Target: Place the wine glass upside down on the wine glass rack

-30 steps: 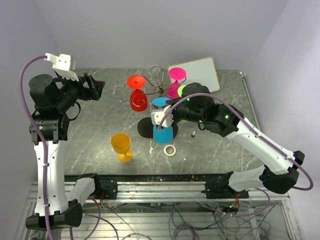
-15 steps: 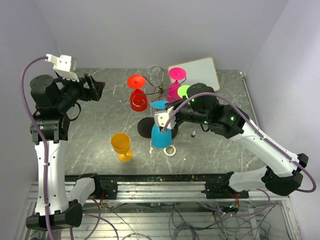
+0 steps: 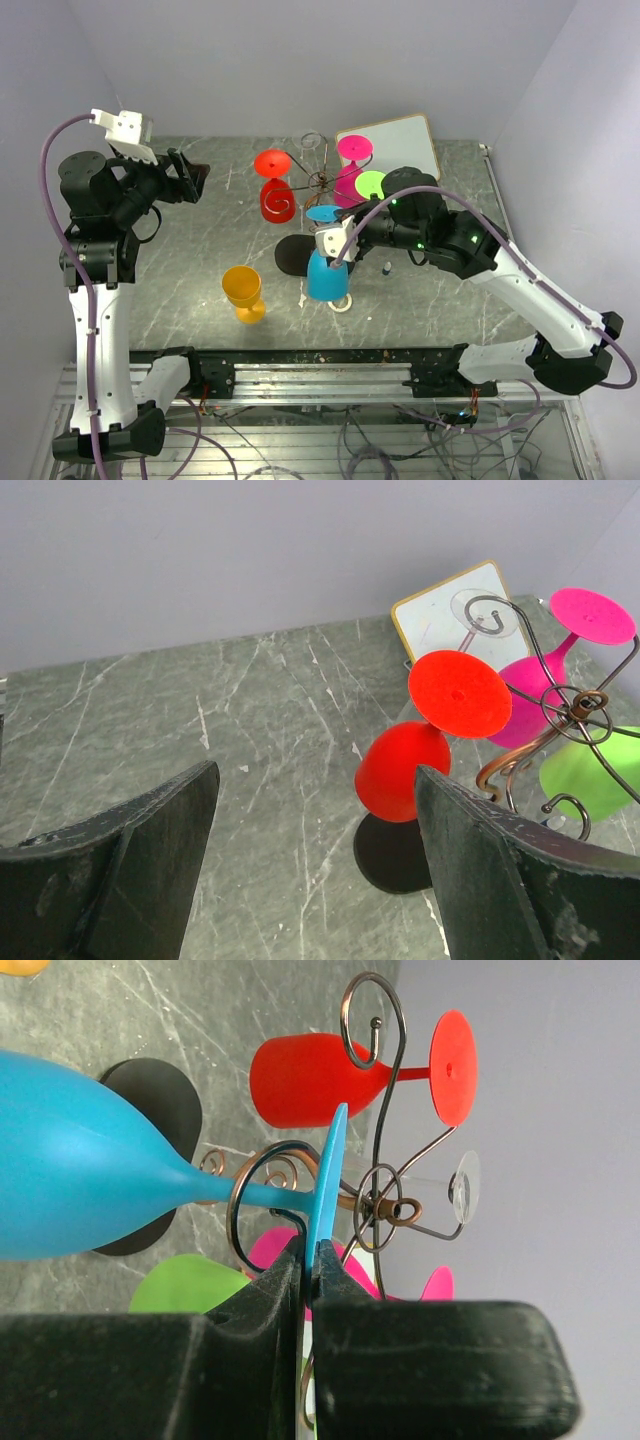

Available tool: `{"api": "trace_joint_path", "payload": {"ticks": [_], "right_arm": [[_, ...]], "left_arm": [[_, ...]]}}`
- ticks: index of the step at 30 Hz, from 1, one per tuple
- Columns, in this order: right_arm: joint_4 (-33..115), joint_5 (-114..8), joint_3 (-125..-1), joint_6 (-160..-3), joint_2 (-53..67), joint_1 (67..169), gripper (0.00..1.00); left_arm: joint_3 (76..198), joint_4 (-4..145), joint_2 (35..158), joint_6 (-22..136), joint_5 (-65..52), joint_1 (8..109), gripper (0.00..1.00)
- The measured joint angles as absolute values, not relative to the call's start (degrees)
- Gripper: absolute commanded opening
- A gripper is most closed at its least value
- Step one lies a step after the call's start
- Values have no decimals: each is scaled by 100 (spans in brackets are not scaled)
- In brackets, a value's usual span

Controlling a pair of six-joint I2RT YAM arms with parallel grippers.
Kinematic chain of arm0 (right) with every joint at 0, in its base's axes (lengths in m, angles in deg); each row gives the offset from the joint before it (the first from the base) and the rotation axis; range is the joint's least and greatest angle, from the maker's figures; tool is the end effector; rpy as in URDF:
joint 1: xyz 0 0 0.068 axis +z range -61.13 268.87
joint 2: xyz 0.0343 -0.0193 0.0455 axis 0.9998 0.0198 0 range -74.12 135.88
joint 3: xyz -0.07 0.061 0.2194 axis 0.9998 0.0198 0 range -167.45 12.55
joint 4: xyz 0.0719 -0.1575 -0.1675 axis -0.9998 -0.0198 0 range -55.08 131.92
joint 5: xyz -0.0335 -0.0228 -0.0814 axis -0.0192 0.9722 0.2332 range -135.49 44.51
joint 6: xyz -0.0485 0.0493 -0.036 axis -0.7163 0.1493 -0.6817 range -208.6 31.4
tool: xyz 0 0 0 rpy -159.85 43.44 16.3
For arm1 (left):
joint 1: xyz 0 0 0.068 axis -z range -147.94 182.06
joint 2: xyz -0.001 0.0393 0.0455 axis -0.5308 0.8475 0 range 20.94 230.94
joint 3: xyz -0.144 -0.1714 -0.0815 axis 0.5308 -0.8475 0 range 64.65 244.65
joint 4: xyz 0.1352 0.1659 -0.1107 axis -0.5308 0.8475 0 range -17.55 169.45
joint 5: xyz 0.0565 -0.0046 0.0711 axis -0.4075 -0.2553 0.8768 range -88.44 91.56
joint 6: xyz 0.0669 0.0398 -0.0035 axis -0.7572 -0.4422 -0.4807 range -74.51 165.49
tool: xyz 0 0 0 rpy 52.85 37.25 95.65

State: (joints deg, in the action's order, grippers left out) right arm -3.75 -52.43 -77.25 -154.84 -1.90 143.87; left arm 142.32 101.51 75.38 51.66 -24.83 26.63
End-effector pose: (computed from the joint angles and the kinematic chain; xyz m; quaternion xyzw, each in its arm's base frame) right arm 0.1474 0.2245 0.3893 -0.7611 0.3928 0.0013 0.5162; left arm 0.2035 -0.0104 0.4286 0.0792 0.7343 -0.1736 0.6514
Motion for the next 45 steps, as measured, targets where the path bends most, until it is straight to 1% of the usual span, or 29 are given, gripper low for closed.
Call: {"api": "trace_joint_path", "payload": {"ticks": [16, 25, 34, 41, 45], "right_arm": [[-434, -5230, -7530, -15499, -588, 14155, 0], [-231, -5042, -7207, -15515, -675, 14103, 4], [-63, -4811, -6975, -15556, -675, 14092, 13], [33, -4640, -6896, -15591, -675, 14053, 27], [55, -4601, -6896, -15602, -675, 14026, 32]], "left_arm": [[14232, 10260, 7566, 4854, -2416, 2663, 87], [14225, 10658, 7820, 4430, -2483, 2663, 86], [14134, 10798, 7763, 4178, -2674, 2663, 85], [13998, 11012, 7754, 3899, -2938, 2663, 85], [13954, 11141, 7761, 3807, -3021, 2663, 85]]}}
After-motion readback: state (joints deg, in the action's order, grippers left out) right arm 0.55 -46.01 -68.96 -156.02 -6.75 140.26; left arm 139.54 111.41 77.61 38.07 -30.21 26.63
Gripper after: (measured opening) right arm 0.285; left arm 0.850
